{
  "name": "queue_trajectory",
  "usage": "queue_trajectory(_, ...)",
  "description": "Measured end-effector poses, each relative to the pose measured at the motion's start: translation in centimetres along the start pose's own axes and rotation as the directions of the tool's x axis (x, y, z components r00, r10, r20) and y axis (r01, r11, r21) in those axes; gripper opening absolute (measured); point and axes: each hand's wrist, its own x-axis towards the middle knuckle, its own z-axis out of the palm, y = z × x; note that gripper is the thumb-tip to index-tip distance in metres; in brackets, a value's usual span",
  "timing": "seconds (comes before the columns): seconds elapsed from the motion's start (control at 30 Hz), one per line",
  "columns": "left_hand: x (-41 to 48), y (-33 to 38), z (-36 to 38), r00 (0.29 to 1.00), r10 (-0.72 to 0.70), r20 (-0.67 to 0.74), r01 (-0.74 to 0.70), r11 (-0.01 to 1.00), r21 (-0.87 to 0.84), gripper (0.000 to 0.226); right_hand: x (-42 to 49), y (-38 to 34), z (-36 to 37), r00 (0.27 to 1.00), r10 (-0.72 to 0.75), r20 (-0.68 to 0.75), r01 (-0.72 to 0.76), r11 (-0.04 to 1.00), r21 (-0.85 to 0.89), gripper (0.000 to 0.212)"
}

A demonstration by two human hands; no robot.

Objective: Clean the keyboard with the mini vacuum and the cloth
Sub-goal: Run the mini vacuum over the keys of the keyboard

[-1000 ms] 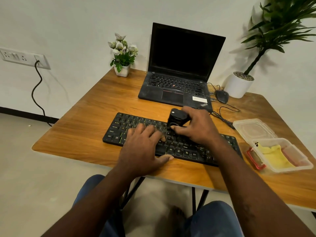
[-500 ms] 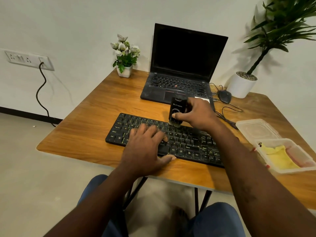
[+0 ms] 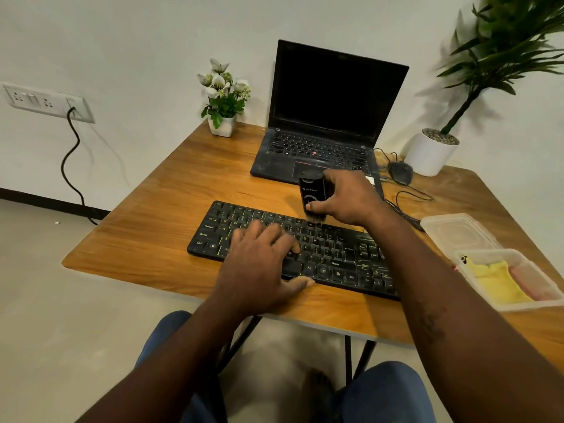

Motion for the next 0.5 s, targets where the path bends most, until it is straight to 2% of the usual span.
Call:
queue_trajectory(0.07, -0.1, 0.0, 0.0, 1.0, 0.0, -0.001, 0.0, 1.0, 0.0, 0.064, 0.0, -0.1, -0.2, 1.0, 0.0, -0.027, -0.002, 0.999, -0.053, 0.05)
queue_trajectory(0.1, -0.1, 0.1, 0.0, 1.0, 0.002, -0.005, -0.002, 1.0, 0.0, 0.064, -0.1, -0.2, -0.3, 1.0, -0.01, -0.014, 0.01, 1.0, -0.002, 0.05)
queue_trajectory(0.17, -0.1, 0.1, -0.1, 1.0, 0.001, -0.015, -0.001, 1.0, 0.0, 0.065, -0.4, -0.4, -0.4, 0.998, -0.051, 0.045, 0.046, 0.994, 0.104, 0.051)
queue_trajectory(0.3, -0.1, 0.0, 0.0, 1.0, 0.0, -0.001, 0.0, 1.0, 0.012, 0.065, -0.7, -1.0, -0.7, 0.973, -0.116, 0.202, 0.093, 0.988, 0.12, 0.054)
queue_trajectory(0.37, -0.1, 0.1, -0.1, 1.0, 0.001, -0.003, -0.001, 1.0, 0.007, 0.065, -0.3, -1.0, -0.6, 0.976, -0.108, 0.187, 0.09, 0.991, 0.098, 0.054)
queue_trajectory(0.5, -0.2, 0.2, -0.2, 1.0, 0.005, -0.011, -0.005, 1.0, -0.004, 0.064, 0.6, -1.1, 0.0, 0.993, -0.096, 0.065, 0.097, 0.995, -0.015, 0.041)
